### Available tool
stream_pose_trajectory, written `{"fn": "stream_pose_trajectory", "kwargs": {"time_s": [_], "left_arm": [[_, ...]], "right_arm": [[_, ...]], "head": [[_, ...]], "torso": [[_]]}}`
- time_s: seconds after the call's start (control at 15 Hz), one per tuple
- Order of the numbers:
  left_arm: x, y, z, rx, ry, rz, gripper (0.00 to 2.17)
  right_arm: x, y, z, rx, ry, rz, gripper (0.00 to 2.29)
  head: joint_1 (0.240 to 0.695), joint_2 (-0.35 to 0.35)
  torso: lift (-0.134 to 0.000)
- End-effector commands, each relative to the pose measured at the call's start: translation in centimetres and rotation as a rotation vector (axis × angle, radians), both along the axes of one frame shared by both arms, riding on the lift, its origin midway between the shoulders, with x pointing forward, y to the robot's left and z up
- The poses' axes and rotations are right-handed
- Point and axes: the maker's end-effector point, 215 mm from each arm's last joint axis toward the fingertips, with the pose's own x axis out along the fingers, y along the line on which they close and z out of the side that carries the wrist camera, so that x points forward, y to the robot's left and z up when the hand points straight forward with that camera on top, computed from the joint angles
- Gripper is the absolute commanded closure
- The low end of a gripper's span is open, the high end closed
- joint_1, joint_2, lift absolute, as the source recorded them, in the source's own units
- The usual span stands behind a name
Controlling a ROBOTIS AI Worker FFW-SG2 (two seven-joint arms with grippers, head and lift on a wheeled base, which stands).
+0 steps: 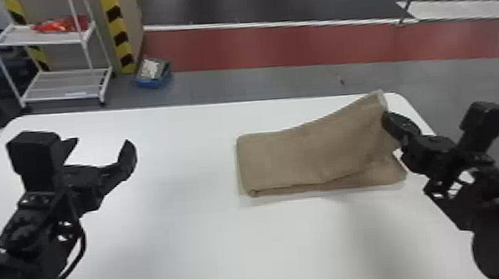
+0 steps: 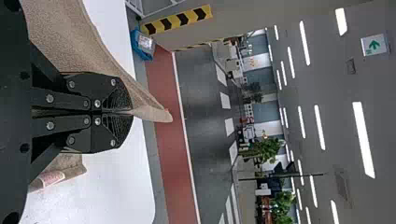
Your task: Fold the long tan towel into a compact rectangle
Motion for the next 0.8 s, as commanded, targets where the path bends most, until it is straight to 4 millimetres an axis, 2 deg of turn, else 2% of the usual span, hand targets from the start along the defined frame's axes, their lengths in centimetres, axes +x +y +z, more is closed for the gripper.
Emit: {"fn": "stream_pose_trajectory", "kwargs": {"time_s": [0.0,0.13,0.4,0.47,0.53,0.6,0.67,0.73], "left_arm": [[-0.1,0.3,-0.6,0.005,0.011,0.005,0.11],[-0.1,0.2,-0.6,0.005,0.011,0.003,0.11],[0.1,0.4,-0.5,0.007,0.007,0.003,0.11],[0.1,0.4,-0.5,0.006,0.007,0.003,0.11],[0.2,0.4,-0.5,0.007,0.009,0.004,0.11],[0.3,0.4,-0.2,0.005,0.003,0.003,0.11],[0.3,0.3,-0.2,0.003,0.002,0.001,0.10],[0.3,-0.1,-0.2,-0.002,0.004,-0.005,0.10]], "right_arm": [[0.3,-0.1,-2.9,-0.009,0.049,-0.007,1.12],[0.3,-0.3,-4.8,-0.008,0.086,-0.016,1.12],[0.2,-1.6,-5.3,-0.049,0.098,-0.044,1.11],[0.2,-1.8,-5.3,-0.068,0.099,-0.049,1.00],[0.2,-2.4,-5.6,-0.097,0.108,-0.070,0.48],[0.1,-3.3,-5.4,-0.136,0.105,-0.100,0.16],[0.1,-4.0,-4.8,-0.177,0.082,-0.122,0.04],[-0.1,-5.0,-3.9,-0.205,0.049,-0.158,0.05]], "head": [[0.695,-0.105],[0.695,-0.105],[0.695,-0.107],[0.695,-0.109],[0.695,-0.115],[0.695,-0.118],[0.695,-0.123],[0.695,-0.129]], "torso": [[-0.123],[-0.123],[-0.123],[-0.123],[-0.123],[-0.123],[-0.123],[-0.123]]}}
